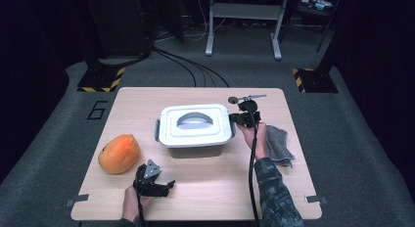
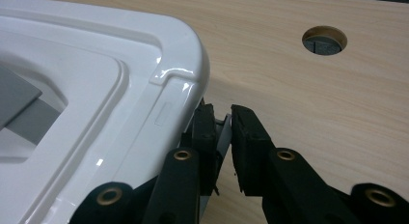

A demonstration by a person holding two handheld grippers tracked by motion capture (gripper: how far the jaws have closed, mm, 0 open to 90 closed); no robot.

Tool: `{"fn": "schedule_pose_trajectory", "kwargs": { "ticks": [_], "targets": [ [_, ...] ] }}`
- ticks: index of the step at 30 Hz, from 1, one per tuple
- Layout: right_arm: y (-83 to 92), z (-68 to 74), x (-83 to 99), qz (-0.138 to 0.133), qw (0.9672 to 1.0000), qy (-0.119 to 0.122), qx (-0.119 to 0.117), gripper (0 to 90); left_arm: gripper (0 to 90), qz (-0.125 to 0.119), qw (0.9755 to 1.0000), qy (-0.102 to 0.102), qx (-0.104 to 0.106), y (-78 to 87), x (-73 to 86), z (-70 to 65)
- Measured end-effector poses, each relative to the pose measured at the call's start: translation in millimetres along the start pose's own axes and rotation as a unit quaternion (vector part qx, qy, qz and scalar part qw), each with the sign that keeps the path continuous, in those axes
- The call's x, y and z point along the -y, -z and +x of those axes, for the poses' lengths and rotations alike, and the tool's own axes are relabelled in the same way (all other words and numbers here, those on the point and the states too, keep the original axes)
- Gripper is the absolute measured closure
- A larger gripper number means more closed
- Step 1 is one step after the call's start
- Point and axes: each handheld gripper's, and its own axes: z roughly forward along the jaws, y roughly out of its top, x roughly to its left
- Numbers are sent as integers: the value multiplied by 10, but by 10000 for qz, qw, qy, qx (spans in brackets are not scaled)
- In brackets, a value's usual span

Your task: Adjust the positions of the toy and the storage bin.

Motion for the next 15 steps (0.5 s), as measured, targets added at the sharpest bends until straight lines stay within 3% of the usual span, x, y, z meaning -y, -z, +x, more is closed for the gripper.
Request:
{"fn": "schedule_pose_trajectory", "kwargs": {
  "ticks": [15],
  "targets": [
    [189, -80, 156, -4, 9999, -123, 100, 767, 136, -27, 10000, 5, -12, -3, 2, -5]
  ]
}}
